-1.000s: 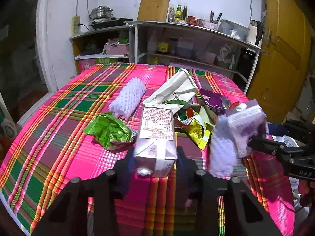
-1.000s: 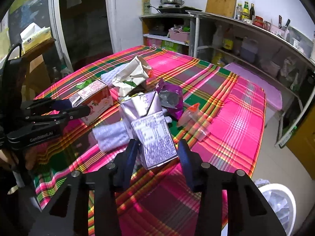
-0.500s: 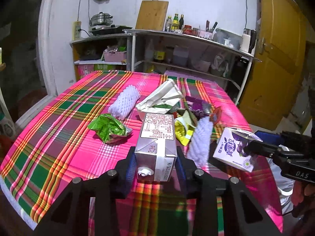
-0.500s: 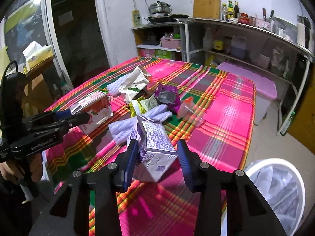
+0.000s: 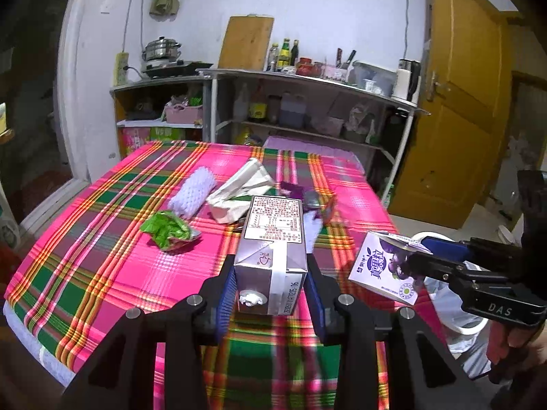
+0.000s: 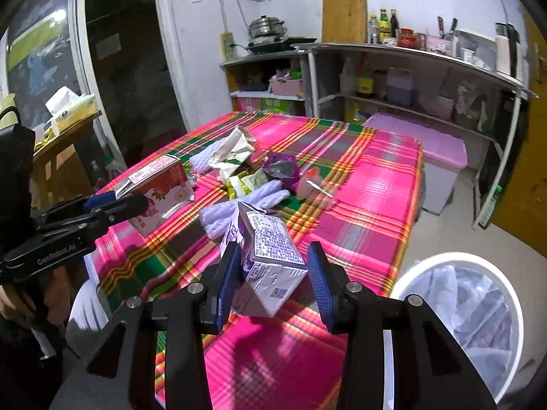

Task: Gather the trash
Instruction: 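Grasp the purple carton with the right tool while the left tool grasps the white carton, then carry both cartons over the bin and open both tools to drop them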

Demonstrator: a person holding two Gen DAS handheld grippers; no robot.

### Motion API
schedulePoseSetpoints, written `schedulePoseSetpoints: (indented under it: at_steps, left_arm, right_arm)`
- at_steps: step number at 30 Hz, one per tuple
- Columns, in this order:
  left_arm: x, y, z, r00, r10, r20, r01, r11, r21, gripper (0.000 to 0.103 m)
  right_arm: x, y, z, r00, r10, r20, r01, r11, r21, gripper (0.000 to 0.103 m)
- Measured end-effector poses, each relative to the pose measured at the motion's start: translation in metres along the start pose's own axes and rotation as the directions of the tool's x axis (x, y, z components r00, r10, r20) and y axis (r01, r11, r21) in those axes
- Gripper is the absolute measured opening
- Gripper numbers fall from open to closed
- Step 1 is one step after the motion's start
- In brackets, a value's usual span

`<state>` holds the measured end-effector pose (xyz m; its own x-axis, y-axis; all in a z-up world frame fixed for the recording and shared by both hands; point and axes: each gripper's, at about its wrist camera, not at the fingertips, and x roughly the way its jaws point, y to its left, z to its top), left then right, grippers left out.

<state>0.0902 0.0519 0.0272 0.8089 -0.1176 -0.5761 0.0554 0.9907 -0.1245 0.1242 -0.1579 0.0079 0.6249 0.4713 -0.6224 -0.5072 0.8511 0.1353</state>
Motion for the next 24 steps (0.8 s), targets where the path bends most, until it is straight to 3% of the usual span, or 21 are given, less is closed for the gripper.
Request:
schedulePoseSetpoints:
  at_steps: [12, 24]
  left_arm:
    - [0.008, -0.067, -0.002, 0.986, -0.163, -0.034, 0.166, 0.982, 0.086, 0.038]
    - [0.036, -0.159, -0.016, 0.932, -0.338, -0.128, 0.357, 0.915, 0.185, 0.038]
  right_arm:
    - [-0.055, -0.052, -0.031, 0.989, -0.149, 0.023, 0.145, 0.982, 0.120, 0.041]
    - [-0.096, -0.116, -0.076, 0.955, -0.296, -0.021, 0.292, 0.926, 0.240, 0.042]
